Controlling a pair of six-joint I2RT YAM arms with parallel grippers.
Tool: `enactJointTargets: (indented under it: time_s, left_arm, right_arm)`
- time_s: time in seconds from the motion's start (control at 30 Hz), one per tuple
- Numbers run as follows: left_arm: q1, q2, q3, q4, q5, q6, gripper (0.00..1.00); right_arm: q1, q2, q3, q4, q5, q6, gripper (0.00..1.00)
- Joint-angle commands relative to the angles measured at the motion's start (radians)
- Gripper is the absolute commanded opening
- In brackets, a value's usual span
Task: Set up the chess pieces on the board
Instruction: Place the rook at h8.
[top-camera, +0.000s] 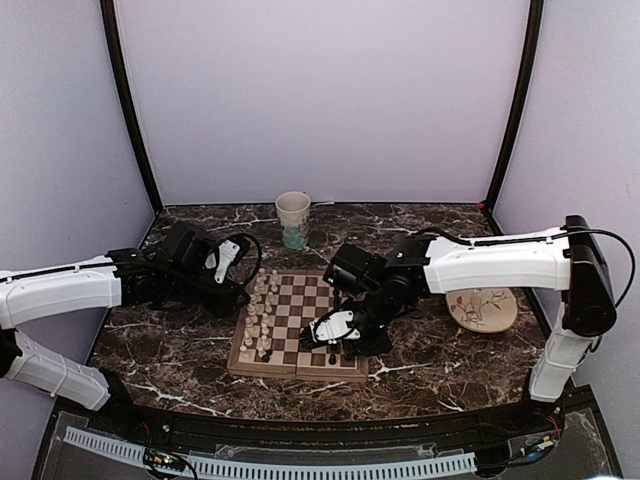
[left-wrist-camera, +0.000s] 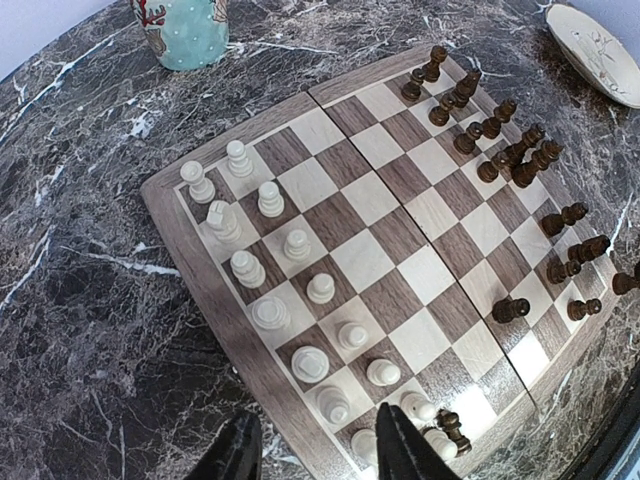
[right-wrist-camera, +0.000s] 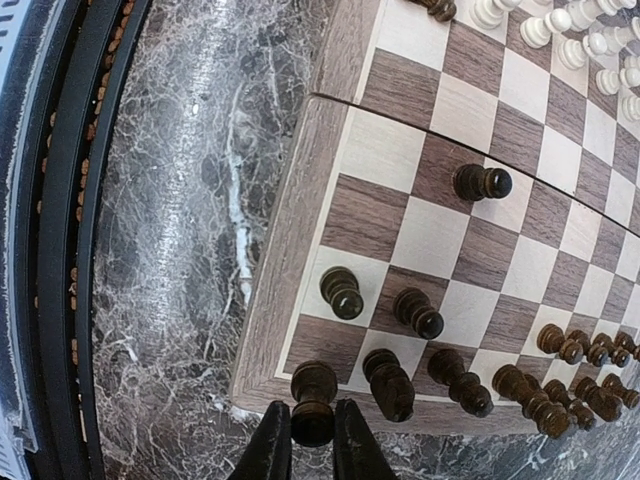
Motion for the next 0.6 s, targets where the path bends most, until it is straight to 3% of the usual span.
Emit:
enactJointTargets:
  time_s: [0.0, 0.57]
  left_arm:
    - [0.005, 0.000, -0.006, 0.004, -0.010, 0.013, 0.41]
    - [0.005, 0.001, -0.007, 0.004, -0.002, 0.016, 0.41]
  right_arm:
    - [0.009, 0.024, 0.007, 0.027, 0.011, 0.004, 0.15]
    - [0.010, 0.072, -0.003, 0.045, 0.020, 0.007, 0.17]
